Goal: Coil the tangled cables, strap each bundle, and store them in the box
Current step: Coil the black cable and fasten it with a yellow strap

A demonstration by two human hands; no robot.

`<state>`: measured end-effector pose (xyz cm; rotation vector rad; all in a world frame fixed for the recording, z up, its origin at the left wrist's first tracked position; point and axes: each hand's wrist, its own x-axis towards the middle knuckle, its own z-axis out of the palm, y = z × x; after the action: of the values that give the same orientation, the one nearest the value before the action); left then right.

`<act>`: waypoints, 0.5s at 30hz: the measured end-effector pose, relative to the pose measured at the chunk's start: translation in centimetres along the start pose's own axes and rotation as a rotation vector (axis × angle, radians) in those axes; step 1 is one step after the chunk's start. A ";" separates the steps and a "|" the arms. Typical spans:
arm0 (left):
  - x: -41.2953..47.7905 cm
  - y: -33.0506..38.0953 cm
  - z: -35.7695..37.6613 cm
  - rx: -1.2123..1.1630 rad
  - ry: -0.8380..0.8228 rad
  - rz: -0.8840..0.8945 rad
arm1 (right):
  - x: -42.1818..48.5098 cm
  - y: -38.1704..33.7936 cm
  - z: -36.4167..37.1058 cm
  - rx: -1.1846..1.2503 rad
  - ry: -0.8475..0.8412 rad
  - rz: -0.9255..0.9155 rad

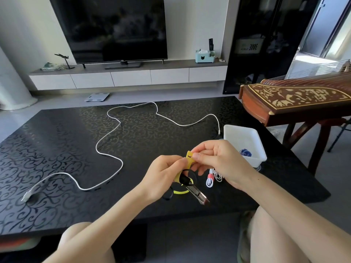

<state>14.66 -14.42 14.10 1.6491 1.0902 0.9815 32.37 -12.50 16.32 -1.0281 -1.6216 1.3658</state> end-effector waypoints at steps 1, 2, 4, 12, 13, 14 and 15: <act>0.0 0.0 0.0 0.011 0.004 0.000 | 0.0 0.0 0.0 -0.012 -0.001 -0.001; 0.0 -0.1 0.1 0.024 0.008 0.002 | 0.0 -0.1 0.0 -0.025 -0.004 0.000; 0.0 -0.2 0.0 0.069 0.012 0.015 | 0.0 -0.1 0.0 -0.043 -0.009 0.005; -0.2 -0.6 0.0 0.216 0.043 0.096 | 0.0 0.0 0.5 -0.010 0.008 0.041; -0.2 -0.7 -0.1 0.217 0.051 0.082 | 0.0 -0.1 0.5 -0.001 0.014 0.038; -0.1 -0.7 -0.1 0.213 0.058 0.073 | 0.0 -0.1 0.5 0.006 0.021 0.033; 0.0 -0.8 -0.2 0.205 0.061 0.063 | 0.0 -0.2 0.5 0.011 0.028 0.030</act>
<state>14.32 -14.23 13.42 1.8381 1.2197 0.9921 31.87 -12.77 16.45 -1.0640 -1.5825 1.3733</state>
